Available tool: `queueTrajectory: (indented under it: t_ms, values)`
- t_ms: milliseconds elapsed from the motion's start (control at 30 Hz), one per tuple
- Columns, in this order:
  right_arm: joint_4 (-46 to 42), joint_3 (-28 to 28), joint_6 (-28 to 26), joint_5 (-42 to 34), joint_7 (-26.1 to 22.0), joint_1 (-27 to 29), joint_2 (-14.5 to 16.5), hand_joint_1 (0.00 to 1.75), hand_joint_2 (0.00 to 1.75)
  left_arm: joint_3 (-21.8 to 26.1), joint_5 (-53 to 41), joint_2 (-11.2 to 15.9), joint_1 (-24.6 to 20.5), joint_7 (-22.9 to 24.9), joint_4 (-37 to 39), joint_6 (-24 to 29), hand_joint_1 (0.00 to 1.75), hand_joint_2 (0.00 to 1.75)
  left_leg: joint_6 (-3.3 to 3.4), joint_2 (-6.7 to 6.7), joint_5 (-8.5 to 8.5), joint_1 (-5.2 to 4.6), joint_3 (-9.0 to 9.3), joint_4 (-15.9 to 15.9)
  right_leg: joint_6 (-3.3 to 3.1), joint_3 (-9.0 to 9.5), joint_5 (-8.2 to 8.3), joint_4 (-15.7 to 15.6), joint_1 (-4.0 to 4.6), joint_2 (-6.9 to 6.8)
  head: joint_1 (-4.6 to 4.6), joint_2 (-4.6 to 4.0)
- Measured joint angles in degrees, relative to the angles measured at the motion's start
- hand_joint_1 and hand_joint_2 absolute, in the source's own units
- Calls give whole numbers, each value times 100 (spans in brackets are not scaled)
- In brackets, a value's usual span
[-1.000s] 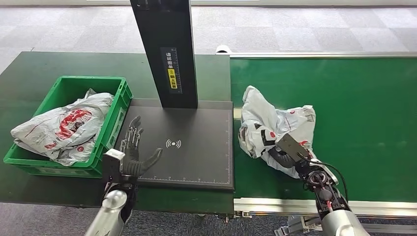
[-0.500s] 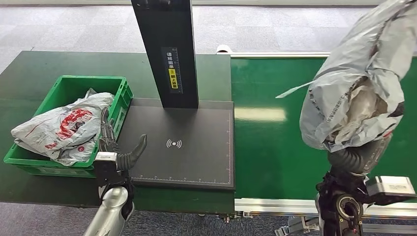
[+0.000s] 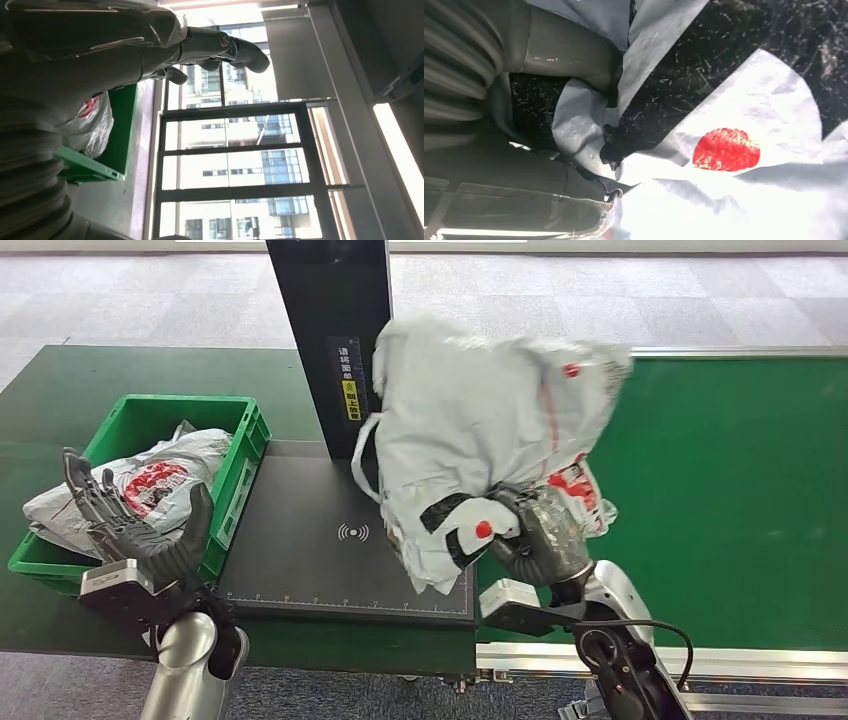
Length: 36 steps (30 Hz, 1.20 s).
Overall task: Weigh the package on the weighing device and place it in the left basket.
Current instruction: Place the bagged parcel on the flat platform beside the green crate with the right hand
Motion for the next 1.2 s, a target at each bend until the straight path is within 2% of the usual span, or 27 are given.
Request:
queueTrajectory:
  t_ms: [267, 533, 633, 800, 1067, 1200]
  values:
    - [1937, 835, 1155, 102, 517, -451, -208, 175, 175, 187, -121, -166, 49, 0, -218, 9, 0, 175, 1, -30, 5, -3, -12, 3, 2, -2, -1, -2, -3, -25, 2, 1]
    - [2943, 1226, 1276, 91, 528, -892, -226, 175, 175, 219, -154, -251, -21, 0, -139, 9, 0, 175, 1, 4, -9, -3, 42, 1, 1, 35, -2, -5, -3, 3, -1, 1]
    - [3064, 1324, 960, 77, 203, -912, -221, 175, 175, 230, -160, -279, -22, 0, -114, 9, 0, 175, 1, 7, -11, -2, 63, 0, 1, 59, -4, -5, -2, 7, 1, 1]
    - [3119, 1489, 15, 25, -579, -815, -64, 175, 175, 217, -177, -315, -3, 0, -112, 9, 0, 175, 1, 23, -10, -2, 64, 0, -2, 56, 2, -4, -2, 20, 1, 1]
    - [3118, 1568, -242, 10, -700, -744, 82, 175, 175, 212, -176, -342, 4, 0, -112, 9, 0, 175, -2, 29, -13, 1, 55, 0, -2, 44, 0, -3, 1, 27, 1, 1]
    - [3068, 1553, -948, -5, -919, -671, 139, 175, 175, 202, -147, -340, 25, 0, -112, 9, 0, 175, -1, 28, -14, 0, 48, 0, -2, 38, 0, -3, 1, 26, 2, 0]
